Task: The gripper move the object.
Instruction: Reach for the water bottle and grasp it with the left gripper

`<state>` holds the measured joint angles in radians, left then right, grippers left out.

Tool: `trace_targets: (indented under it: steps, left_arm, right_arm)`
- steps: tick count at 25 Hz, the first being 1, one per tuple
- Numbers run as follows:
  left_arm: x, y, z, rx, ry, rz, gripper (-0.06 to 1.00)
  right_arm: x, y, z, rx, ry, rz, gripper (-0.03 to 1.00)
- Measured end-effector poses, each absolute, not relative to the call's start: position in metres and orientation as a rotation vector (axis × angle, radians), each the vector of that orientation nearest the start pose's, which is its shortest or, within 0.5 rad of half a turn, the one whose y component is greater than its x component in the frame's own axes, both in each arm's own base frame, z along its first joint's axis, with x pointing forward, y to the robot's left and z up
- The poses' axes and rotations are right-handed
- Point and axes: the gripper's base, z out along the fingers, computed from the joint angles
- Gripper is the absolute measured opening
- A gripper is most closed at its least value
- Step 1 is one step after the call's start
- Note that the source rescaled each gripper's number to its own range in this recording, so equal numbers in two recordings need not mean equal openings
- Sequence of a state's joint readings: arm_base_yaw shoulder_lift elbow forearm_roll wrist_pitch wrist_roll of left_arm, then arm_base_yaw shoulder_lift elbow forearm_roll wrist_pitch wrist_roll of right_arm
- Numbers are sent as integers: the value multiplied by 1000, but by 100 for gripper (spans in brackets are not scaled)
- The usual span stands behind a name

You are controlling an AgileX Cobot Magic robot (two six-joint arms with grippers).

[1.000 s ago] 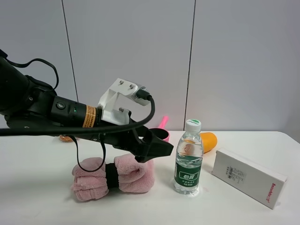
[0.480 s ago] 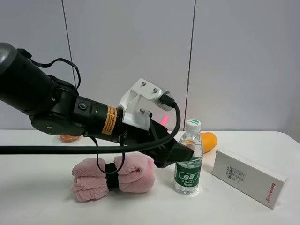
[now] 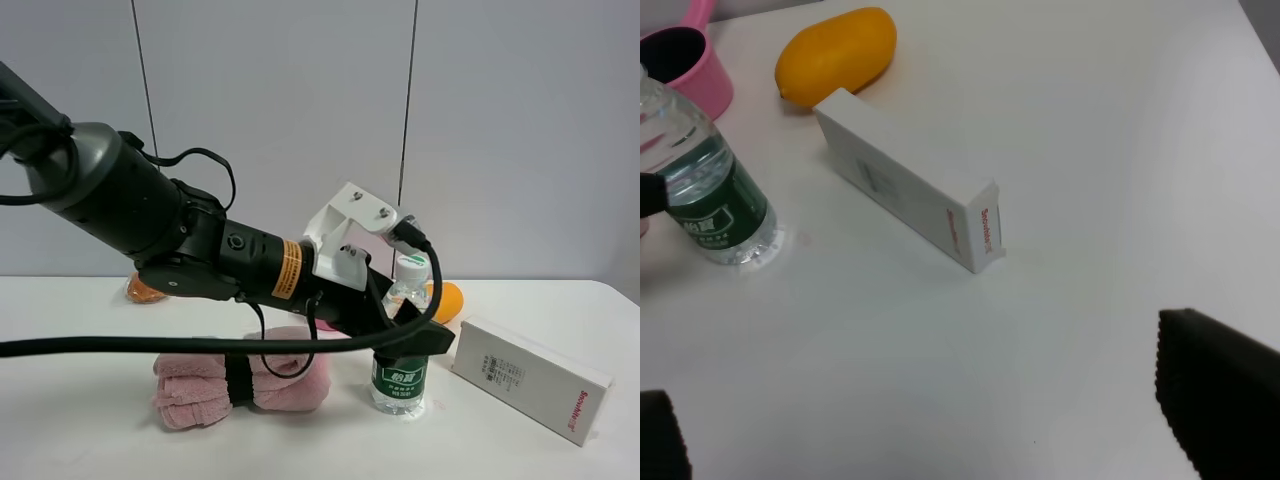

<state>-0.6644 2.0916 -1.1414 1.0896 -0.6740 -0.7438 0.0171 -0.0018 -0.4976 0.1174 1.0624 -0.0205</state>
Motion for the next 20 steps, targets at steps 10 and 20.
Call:
trace_targets:
  steps: [10, 20]
  left_arm:
    - [311, -315, 118, 1215, 1728, -898, 100]
    - [319, -319, 96, 1216, 1781, -871, 100]
  right_arm:
    - [-5, 9, 277, -44, 2043, 138, 100]
    - [-5, 9, 277, -44, 2043, 138, 100]
